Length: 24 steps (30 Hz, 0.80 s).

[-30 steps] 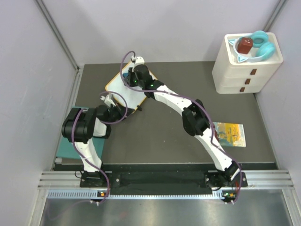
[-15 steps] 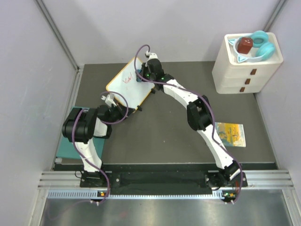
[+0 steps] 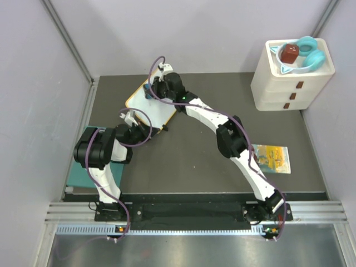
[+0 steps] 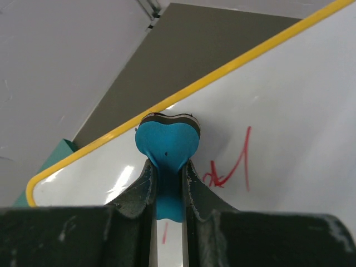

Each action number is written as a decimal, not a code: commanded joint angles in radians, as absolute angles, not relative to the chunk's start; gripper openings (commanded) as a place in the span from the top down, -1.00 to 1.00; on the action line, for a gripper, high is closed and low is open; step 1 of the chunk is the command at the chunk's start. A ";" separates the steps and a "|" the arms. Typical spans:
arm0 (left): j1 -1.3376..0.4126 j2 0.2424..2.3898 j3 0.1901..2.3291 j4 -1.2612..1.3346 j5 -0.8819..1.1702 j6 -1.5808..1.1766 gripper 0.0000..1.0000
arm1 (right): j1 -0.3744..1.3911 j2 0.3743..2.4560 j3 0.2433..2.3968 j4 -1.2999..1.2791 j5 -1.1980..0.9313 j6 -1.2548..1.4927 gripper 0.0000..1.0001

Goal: Erase the whiteboard

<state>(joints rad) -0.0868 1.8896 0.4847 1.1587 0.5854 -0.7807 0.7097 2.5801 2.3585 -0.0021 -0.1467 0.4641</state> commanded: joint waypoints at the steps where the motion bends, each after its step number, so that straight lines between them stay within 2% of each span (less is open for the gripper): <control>1: -0.138 1.910 0.462 1.045 0.726 -0.741 1.00 | 0.782 2.566 2.379 0.046 -0.178 0.443 1.00; 8: -0.140 1.910 0.460 1.049 0.730 -0.739 1.00 | 0.753 2.595 2.384 0.034 -0.011 0.471 1.00; 24: -0.143 1.908 0.453 1.072 0.738 -0.742 1.00 | 0.646 2.626 2.322 0.009 0.081 0.640 1.00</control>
<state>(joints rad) -0.0940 1.8896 0.4843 1.1671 0.5850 -0.7807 0.6621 2.5950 2.3482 0.0387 0.0299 0.5991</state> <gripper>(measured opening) 0.101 0.114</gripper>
